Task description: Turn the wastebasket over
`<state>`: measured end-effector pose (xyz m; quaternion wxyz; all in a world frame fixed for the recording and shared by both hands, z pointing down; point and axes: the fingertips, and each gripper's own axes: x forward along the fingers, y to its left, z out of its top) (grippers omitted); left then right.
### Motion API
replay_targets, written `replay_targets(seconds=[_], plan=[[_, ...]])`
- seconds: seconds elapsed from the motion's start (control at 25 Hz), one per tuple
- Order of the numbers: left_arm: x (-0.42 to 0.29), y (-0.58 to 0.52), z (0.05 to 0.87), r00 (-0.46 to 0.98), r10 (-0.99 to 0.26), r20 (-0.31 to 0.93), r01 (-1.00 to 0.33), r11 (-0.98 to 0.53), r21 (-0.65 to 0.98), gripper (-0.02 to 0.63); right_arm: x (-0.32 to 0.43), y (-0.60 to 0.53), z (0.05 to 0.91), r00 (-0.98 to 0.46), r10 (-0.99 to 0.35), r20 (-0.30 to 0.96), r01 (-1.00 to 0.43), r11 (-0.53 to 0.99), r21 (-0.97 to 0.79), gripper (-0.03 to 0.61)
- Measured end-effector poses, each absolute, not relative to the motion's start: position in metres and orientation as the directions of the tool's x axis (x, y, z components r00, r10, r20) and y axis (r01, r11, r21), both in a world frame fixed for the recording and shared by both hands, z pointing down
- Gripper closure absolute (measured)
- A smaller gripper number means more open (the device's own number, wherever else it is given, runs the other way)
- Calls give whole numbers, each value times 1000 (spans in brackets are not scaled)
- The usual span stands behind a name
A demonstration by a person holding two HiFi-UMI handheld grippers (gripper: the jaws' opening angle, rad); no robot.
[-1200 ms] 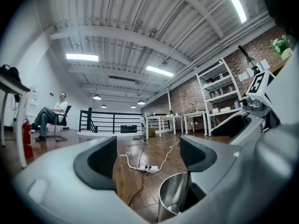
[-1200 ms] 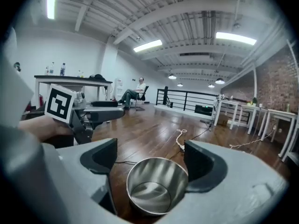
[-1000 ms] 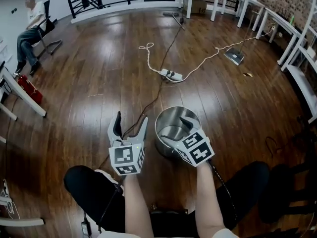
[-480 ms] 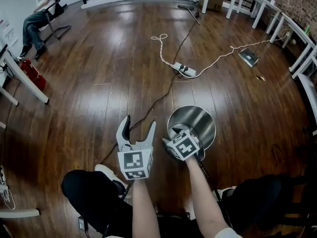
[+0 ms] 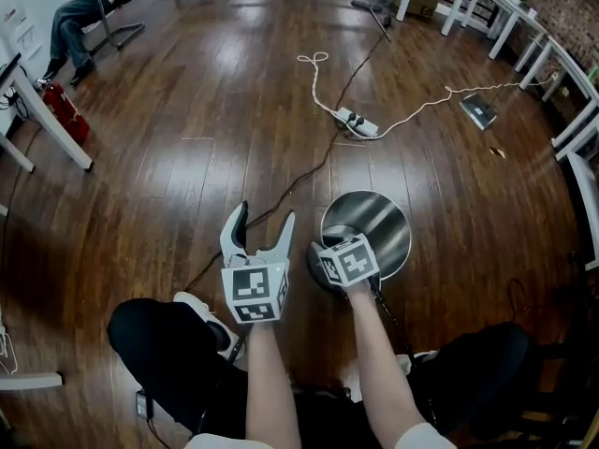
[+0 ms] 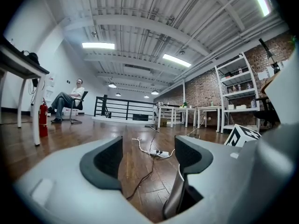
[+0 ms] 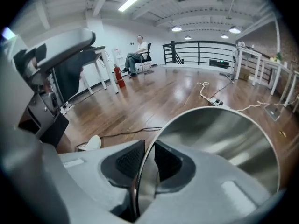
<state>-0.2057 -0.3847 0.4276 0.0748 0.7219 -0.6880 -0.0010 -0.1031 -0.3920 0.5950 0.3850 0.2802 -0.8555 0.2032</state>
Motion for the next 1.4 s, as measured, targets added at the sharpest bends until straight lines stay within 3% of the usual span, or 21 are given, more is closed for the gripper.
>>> replay_targets(seconds=[0.2, 0.52, 0.76, 0.88, 1.12, 1.4], plan=[[-203, -385, 419, 51, -995, 81, -992, -41, 117, 241, -90, -395, 566, -625, -338, 704, -616, 767, -179, 523], [-194, -386, 418, 74, -993, 87, -993, -65, 99, 241, -65, -412, 493, -839, -371, 398, -533, 708, -463, 536], [-190, -387, 425, 86, -990, 108, -993, -77, 87, 241, -51, -405, 504, -904, -370, 213, -419, 672, -610, 543], [-188, -389, 431, 91, -989, 119, -993, -80, 90, 241, -24, -411, 512, -874, -415, 251, -479, 656, -583, 541], [-170, -394, 440, 126, -982, 142, -989, -112, 99, 241, 49, -429, 546, -695, -523, 493, -716, 566, -409, 497], [-140, -398, 463, 183, -964, 193, -980, -164, 109, 241, 124, -423, 597, -571, -569, 591, -821, 389, -419, 480]])
